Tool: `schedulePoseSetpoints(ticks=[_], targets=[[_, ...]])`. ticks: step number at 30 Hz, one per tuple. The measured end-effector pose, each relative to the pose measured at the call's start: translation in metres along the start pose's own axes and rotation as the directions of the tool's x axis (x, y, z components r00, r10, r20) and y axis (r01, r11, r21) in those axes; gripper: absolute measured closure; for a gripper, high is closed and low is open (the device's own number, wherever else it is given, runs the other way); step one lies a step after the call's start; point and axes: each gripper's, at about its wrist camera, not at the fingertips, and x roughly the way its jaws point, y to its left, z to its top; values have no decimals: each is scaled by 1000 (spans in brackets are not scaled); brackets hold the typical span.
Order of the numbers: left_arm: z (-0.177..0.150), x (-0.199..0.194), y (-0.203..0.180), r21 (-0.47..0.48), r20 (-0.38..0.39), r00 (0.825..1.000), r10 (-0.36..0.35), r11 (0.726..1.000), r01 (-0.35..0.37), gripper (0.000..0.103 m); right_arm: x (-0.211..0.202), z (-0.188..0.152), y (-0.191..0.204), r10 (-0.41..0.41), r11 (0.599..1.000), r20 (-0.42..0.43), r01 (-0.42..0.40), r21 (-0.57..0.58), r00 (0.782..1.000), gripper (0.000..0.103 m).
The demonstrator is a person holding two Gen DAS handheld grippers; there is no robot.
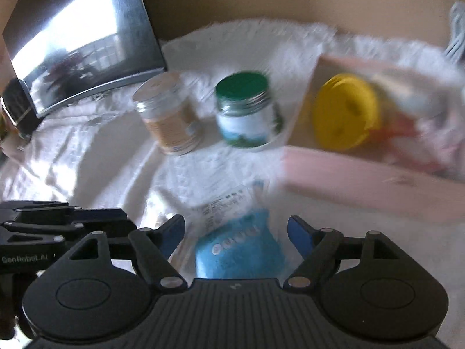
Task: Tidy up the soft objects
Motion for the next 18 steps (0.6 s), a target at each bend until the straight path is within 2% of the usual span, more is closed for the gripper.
schedulePoseSetpoints(ticks=[2,4,6,7,9,10,14,16,18], targets=[[-3,9,-19,70,-23,1000,-17,997,18,74,-12,-3,-4,-35,999,43,35,1,998,22],[-8,19,-38,154,-39,999,-3,988,9,74,-20,-5,-11,-76,997,72,74,23,995,21],[-17,29,-57,270,-45,997,60,962,-45,74,-24,-8,-20,-104,994,74,101,42,992,21],[-22,33,-65,334,-34,995,97,939,-80,73,-24,-9,-24,-119,992,71,115,52,990,21],[-30,37,-71,400,-11,987,159,905,-141,73,-23,-15,-30,-159,986,64,155,60,985,21],[-31,37,-69,403,-1,984,178,901,-163,73,-21,-19,-32,-182,982,62,179,54,981,21],[-22,36,-49,334,20,971,238,914,-231,73,-12,-36,-35,-268,963,63,268,16,961,21],[-17,35,-38,296,15,958,286,914,-277,73,-8,-42,-40,-277,961,55,276,38,959,19],[-13,34,-25,248,4,957,291,926,-283,72,-2,-48,-47,-273,960,33,270,78,961,19]])
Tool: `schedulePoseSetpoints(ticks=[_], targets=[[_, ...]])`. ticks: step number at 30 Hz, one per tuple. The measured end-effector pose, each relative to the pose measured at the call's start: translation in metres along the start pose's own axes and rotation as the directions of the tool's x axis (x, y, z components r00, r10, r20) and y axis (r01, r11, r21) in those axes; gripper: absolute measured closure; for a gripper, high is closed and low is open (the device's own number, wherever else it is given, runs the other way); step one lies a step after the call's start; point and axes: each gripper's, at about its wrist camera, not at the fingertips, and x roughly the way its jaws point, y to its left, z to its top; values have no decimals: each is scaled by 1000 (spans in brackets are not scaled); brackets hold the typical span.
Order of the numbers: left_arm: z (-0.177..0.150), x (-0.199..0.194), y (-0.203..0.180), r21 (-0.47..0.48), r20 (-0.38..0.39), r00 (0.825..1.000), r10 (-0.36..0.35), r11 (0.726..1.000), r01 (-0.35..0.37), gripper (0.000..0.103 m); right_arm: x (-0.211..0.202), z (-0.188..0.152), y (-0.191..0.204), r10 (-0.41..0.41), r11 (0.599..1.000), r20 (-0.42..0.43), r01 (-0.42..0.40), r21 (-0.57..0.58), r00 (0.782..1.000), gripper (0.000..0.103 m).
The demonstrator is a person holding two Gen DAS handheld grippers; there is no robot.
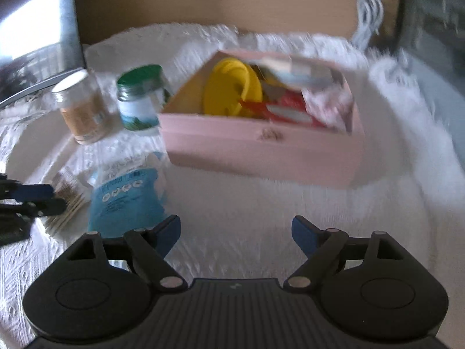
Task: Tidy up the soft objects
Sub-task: 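Lower the left tool over the cotton swab pack while the right tool reaches toward the blue pack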
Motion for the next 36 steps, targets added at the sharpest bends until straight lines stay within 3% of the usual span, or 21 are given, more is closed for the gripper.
schedulePoseSetpoints(ticks=[2,4,8,11,16,19,22,25,29,36], targets=[[1,0,5,-19,-4,1000,-14,1000,14,73,9,-6,-4,-2,1000,-30,3,27,1000,18],[3,1,5,-20,-6,999,-32,999,32,69,10,-14,-4,-11,1000,-1,11,26,1000,13],[3,4,-1,-14,-10,996,-86,996,86,43,12,-25,9,-52,998,33,53,-41,998,9],[3,5,-3,-4,-11,993,-114,993,114,35,12,-34,8,-82,997,73,82,-2,994,0],[1,0,3,-39,1,991,-132,991,132,38,13,-34,8,-87,996,79,87,1,993,0],[-1,-8,14,-80,43,996,-76,994,79,39,13,-34,8,-88,996,81,88,2,993,0],[1,-10,34,-175,48,999,-25,984,33,39,13,-34,8,-88,996,82,88,2,993,0],[3,-3,49,-249,16,999,-45,967,47,40,13,-34,8,-88,996,81,88,1,993,0],[5,11,46,-238,-28,997,-74,969,65,40,13,-34,8,-88,996,81,88,1,993,0],[7,16,34,-204,-39,995,-91,975,81,39,13,-34,8,-87,996,81,87,0,993,0]])
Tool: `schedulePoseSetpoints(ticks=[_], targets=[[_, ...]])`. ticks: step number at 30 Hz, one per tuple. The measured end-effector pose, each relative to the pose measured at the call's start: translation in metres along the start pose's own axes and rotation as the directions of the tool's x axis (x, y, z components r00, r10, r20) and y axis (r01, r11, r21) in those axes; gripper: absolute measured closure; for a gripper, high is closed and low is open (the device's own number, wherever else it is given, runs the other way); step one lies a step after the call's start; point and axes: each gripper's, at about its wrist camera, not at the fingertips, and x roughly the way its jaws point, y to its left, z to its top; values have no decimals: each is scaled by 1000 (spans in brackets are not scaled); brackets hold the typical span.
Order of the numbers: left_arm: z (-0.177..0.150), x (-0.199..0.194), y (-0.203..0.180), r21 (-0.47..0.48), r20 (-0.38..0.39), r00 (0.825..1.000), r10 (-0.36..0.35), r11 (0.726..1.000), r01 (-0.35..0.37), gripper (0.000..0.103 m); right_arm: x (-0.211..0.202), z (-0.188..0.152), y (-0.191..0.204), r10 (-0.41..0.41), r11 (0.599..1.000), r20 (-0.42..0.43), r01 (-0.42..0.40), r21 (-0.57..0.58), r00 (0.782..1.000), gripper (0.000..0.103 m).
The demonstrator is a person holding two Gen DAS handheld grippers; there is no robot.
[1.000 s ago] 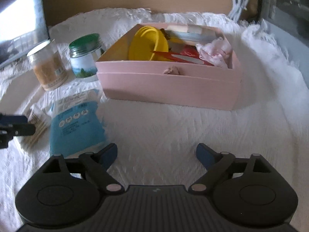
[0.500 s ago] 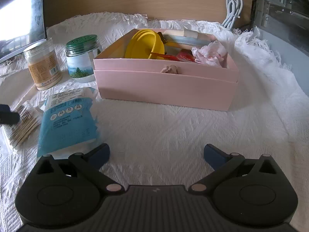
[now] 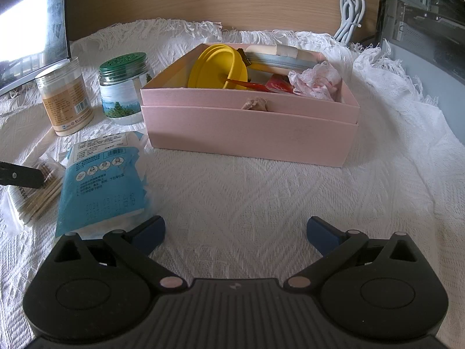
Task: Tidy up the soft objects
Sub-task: 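Lower the left tool over the cotton swab pack while the right tool reaches toward the blue pack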
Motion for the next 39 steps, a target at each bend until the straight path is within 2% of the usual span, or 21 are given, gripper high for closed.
schedulePoseSetpoints(ticks=[4,6,8,11,15,18,20,23,25,28,32,34,36,39], targets=[[0,-1,0,12,-1,1000,-13,1000,13,39,0,0,0,0,1000,0,0,0,1000,0],[0,-9,0,18,32,999,-9,1000,8,39,0,0,0,0,1000,0,0,0,1000,0],[-3,-18,-5,72,72,997,-7,997,2,40,0,0,0,0,1000,0,0,-1,1000,0],[-8,-16,-16,138,50,998,-23,990,16,39,0,0,0,0,1000,0,0,-1,1000,0],[-12,-7,-26,188,31,1000,0,982,-6,34,0,0,1,0,1000,-1,0,-1,1000,0],[-12,-4,-28,196,20,1000,-20,981,16,23,0,0,1,0,1000,-1,0,-2,1000,0],[-12,-3,-30,212,20,999,-27,977,22,21,0,0,1,0,1000,-1,0,-2,1000,0],[-11,-4,-27,191,54,998,18,981,-29,26,0,0,1,1,1000,0,-1,-4,1000,0],[-9,0,-20,169,49,997,59,983,-67,23,0,0,1,6,1000,-3,-6,-10,1000,0],[-2,8,-10,135,21,999,35,990,-38,21,0,1,0,17,1000,-11,-18,-18,1000,0],[6,23,-3,118,-35,999,2,993,3,14,-1,7,-6,71,994,-65,-76,-79,995,0],[7,24,-3,118,-34,999,-1,993,5,16,-8,15,-12,96,992,-96,-103,-67,991,0],[6,23,-5,120,-38,999,-26,992,30,16,-23,24,-20,140,990,-49,-142,-26,989,0],[1,20,-10,145,-46,997,-55,988,61,16,-40,44,-16,224,974,8,-224,-23,975,0]])
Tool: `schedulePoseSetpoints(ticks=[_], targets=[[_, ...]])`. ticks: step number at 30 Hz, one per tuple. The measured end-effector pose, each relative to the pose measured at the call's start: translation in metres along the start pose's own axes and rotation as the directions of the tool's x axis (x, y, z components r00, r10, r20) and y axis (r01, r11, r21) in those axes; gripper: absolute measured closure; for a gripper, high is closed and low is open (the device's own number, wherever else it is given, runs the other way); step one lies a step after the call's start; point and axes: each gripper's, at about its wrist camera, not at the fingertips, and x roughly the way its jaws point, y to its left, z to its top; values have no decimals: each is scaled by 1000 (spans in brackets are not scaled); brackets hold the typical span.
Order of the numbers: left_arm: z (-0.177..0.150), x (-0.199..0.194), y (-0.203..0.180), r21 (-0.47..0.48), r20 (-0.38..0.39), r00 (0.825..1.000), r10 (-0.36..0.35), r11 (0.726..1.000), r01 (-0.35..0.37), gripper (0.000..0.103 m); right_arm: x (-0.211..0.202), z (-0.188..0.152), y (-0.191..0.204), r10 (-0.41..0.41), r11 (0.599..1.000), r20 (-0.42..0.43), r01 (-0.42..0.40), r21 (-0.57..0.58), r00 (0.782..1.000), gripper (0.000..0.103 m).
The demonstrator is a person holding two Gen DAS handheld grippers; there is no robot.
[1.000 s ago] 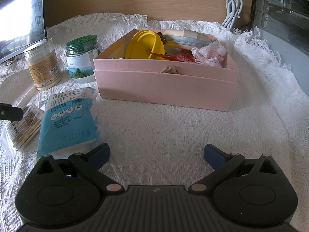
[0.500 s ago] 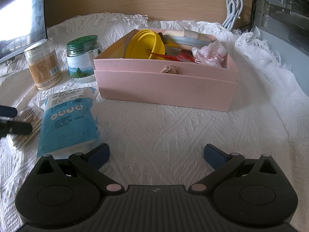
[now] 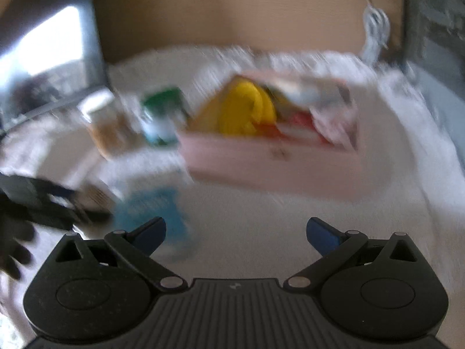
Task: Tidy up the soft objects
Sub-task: 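Lower the left tool over the cotton swab pack while the right tool reaches toward the blue pack, then grasp the cotton swab pack with the left tool while the right tool grasps the blue pack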
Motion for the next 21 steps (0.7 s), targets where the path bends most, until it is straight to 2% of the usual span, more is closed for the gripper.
schedulePoseSetpoints(ticks=[2,4,7,12,15,17,18,19,20,21], targets=[[-3,-2,-5,22,-2,1000,-7,1000,7,20,3,12,7,69,998,-5,-69,-9,998,0],[-6,-5,-8,37,-1,1000,-2,999,2,24,15,19,15,154,988,-48,-154,-2,987,0],[-12,-14,-5,4,-14,1000,-1,1000,1,25,44,22,29,225,974,-124,-225,10,966,0],[-27,-30,10,-71,-36,999,-8,997,5,25,88,19,53,168,983,-229,-180,-34,959,0],[-35,-38,18,-101,-41,999,-7,995,3,26,91,17,69,152,977,-214,-180,-115,965,0],[-38,-42,21,-113,-47,999,-9,994,4,26,91,13,80,137,970,-204,-173,-172,969,5],[-39,-43,22,-114,-48,999,-10,993,5,26,92,12,85,115,967,-191,-154,-201,975,13],[-39,-44,22,-116,-49,999,-11,993,6,26,93,11,88,92,965,-184,-133,-226,979,26],[-40,-45,21,-116,-51,999,-13,993,7,26,93,10,91,68,962,-178,-112,-248,982,32],[-39,-45,21,-115,-52,999,-14,993,8,26,91,11,92,58,961,-167,-100,-259,984,45]])
